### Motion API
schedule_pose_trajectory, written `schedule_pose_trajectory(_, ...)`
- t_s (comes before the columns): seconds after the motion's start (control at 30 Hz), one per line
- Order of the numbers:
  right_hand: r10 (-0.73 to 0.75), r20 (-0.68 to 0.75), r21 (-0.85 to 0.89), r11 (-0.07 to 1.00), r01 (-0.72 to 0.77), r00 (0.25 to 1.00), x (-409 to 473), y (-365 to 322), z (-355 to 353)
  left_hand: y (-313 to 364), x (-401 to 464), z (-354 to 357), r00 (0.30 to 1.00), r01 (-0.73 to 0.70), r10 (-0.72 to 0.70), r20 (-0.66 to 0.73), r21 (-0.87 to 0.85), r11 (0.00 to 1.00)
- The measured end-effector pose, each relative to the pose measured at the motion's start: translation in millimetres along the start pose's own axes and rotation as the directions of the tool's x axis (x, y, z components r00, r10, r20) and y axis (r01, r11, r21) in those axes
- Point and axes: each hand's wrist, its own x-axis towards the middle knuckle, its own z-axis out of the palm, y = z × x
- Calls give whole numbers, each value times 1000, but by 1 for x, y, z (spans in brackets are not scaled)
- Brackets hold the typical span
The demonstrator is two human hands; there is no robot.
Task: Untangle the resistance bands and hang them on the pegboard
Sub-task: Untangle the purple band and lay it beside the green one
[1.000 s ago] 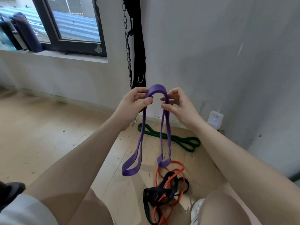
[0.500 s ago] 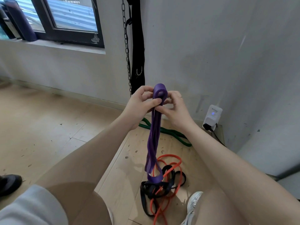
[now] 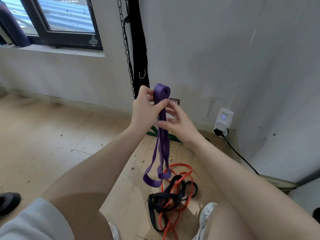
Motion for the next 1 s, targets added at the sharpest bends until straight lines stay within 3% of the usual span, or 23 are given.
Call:
schedule_pose_trajectory(0.13,97,-4,-96,991,-97,995,-12,33,13,2,6,18,1000,-10,9,-16,-77,997)
schedule_pose_trajectory(0.27,151,-179,-113,978,-173,972,-13,52,-6,-2,14,31,996,63,-78,-48,-262,963)
schedule_pose_trajectory(0.37,157,-262,-224,950,-218,952,-12,56,-44,-4,16,52,961,228,-274,-30,-472,851)
schedule_pose_trajectory(0.5,72,-298,-455,866,-208,952,-10,61,-106,-28,22,97,844,454,-531,74,-626,634)
schedule_pose_trajectory(0.6,70,-203,-680,708,-192,977,7,84,-131,-70,33,121,763,571,-633,134,-599,561)
schedule_pose_trajectory(0.73,215,-87,-776,597,-201,973,42,159,-112,-161,49,133,654,682,-737,171,-556,475)
schedule_pose_trajectory(0.87,332,-53,-844,488,-220,942,80,258,-66,-268,61,134,657,723,-723,213,-448,526)
schedule_pose_trajectory(1.0,391,-52,-886,407,-223,919,119,348,-16,-372,76,134,593,796,-787,167,-266,543)
